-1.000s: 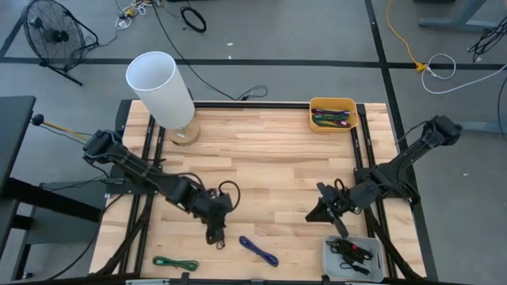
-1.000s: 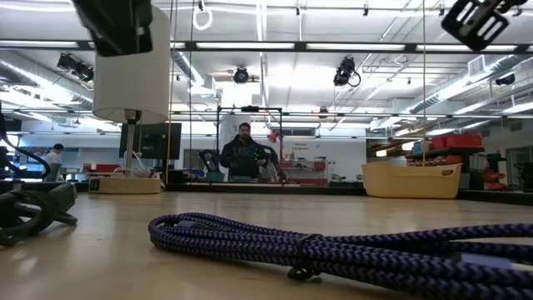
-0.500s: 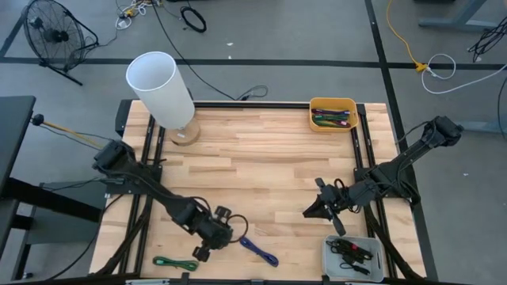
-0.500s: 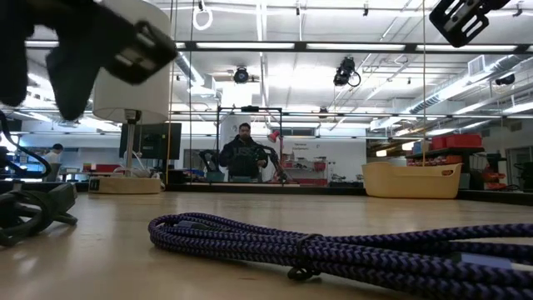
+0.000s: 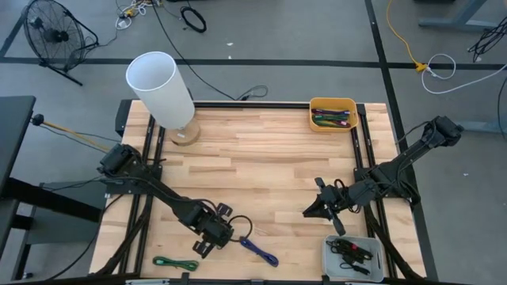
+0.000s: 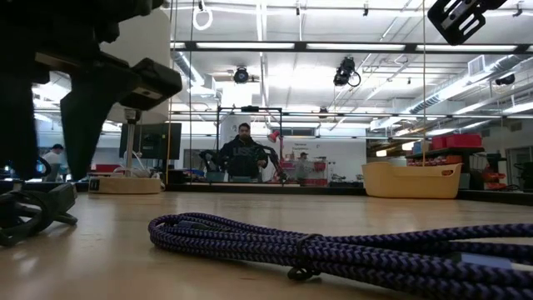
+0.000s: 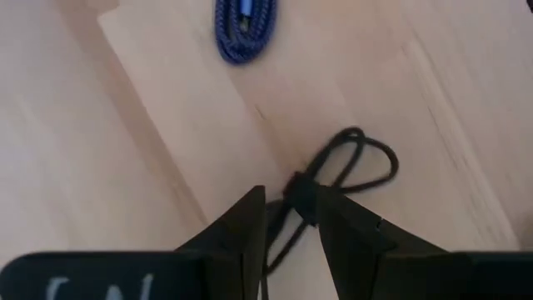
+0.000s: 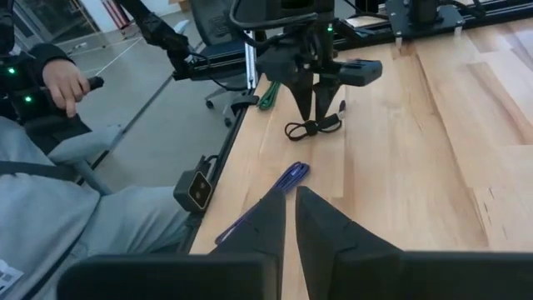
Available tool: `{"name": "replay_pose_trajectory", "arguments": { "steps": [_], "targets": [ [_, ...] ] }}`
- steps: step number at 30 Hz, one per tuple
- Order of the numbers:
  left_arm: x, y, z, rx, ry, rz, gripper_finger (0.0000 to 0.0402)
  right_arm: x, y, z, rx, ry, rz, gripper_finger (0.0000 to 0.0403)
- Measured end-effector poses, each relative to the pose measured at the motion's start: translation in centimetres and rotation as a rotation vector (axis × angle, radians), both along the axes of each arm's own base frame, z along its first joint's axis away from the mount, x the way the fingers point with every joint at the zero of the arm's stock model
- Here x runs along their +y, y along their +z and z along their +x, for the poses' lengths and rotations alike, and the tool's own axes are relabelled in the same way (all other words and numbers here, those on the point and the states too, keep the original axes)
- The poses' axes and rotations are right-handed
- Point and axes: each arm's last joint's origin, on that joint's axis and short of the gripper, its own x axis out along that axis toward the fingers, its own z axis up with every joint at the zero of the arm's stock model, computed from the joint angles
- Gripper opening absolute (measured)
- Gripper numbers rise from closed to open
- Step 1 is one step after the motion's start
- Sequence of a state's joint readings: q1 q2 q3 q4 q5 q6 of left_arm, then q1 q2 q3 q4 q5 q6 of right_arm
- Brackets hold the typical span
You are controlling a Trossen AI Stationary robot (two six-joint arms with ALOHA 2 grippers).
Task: Pick & Place USB Port
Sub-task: Put the black USB cable into the gray bin
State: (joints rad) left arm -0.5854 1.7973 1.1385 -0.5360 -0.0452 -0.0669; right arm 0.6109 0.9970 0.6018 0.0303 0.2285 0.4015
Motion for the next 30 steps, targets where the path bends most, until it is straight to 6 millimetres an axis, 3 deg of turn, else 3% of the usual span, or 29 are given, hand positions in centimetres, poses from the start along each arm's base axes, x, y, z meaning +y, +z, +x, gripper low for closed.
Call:
{"name": "replay_pose_trajectory", "arguments": {
  "steps": [7,16,30],
  "targets": [
    [-0.1,-0.4,0.0,0.02,-0.015,-0.001,0.0115,0.0,0.0,0.0,-0.001,0.001,-0.003,0.0033],
    [-0.5,-2.9,0.4,0.092,-0.029,0.011,0.0115,0.0,0.0,0.0,-0.001,0.001,-0.003,0.0033],
    [-0.4,-3.2,0.3,0.104,-0.028,0.026,0.0115,0.0,0.0,0.0,-0.006,0.008,-0.019,0.0033]
  ]
}}
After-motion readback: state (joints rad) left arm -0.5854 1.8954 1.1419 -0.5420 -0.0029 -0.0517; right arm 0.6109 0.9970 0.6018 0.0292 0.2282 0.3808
